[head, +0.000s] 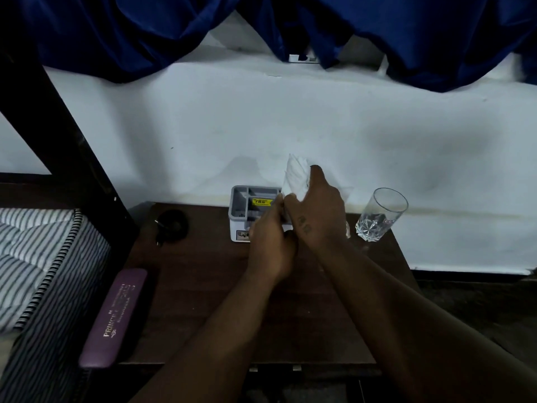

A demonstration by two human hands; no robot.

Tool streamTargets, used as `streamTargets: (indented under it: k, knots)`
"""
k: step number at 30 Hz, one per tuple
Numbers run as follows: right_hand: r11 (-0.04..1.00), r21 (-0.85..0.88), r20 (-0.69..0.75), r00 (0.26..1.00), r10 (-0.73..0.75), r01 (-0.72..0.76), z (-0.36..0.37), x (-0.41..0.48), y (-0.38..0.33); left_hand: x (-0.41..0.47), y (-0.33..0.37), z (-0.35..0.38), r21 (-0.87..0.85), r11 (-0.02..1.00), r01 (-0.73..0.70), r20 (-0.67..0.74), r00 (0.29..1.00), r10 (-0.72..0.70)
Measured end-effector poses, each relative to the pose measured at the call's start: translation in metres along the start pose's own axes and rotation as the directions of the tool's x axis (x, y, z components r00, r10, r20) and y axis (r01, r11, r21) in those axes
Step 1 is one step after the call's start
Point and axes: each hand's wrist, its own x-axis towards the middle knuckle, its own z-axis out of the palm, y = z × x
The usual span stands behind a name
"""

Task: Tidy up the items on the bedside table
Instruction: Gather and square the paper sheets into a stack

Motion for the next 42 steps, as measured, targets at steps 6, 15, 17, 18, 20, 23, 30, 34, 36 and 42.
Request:
streamTargets:
  k: [6, 15, 17, 18, 20, 23, 30, 34, 36, 42]
  knots:
    - [0.991, 0.010, 0.138, 0.982, 0.128, -0.130, 0.006, 0.014, -0.004, 0.000, -0.003, -0.003, -0.006, 1.000, -0.018, -0.004, 1.000, 0.018]
    - [0.912, 0.287, 0.174, 0.952, 0.251, -0.293, 0.014, 0.005, -0.003, 0.000, -0.005, -0.003, -0.069, 0.997, 0.028, -0.016, 0.999, -0.029]
    - [0.904, 0.317, 0.187, 0.953, 0.237, -0.287, 0.016, 0.004, -0.002, 0.001, -0.006, -0.002, -0.089, 0.996, 0.022, -0.010, 1.000, -0.023]
    - [0.900, 0.335, 0.181, 0.956, 0.230, -0.280, 0.016, 0.004, -0.002, 0.001, -0.005, -0.002, -0.102, 0.995, 0.020, -0.005, 1.000, -0.021]
    - [0.882, 0.371, 0.174, 0.955, 0.241, -0.290, 0.017, 0.005, -0.001, 0.000, -0.002, -0.002, -0.111, 0.994, 0.018, -0.002, 1.000, -0.018]
    - [0.825, 0.444, 0.241, 0.933, 0.267, -0.351, 0.019, 0.002, 0.002, -0.002, -0.002, 0.000, -0.126, 0.992, 0.007, -0.017, 1.000, -0.010]
    - [0.822, 0.455, 0.253, 0.934, 0.250, -0.344, 0.020, -0.003, 0.004, -0.003, 0.000, 0.000, -0.172, 0.985, -0.005, -0.018, 1.000, 0.002]
    - [0.882, 0.367, 0.281, 0.939, 0.200, -0.297, 0.025, -0.006, 0.008, -0.003, -0.001, 0.002, -0.151, 0.989, -0.011, -0.004, 1.000, 0.011]
    - [0.903, 0.314, 0.303, 0.932, 0.198, -0.293, 0.027, -0.007, 0.010, -0.002, -0.003, 0.002, -0.104, 0.994, -0.037, 0.024, 0.999, 0.040]
    - [0.974, -0.024, 0.333, 0.917, 0.219, -0.224, 0.014, 0.001, 0.011, 0.006, -0.007, 0.003, 0.013, 0.994, -0.109, 0.047, 0.993, 0.108]
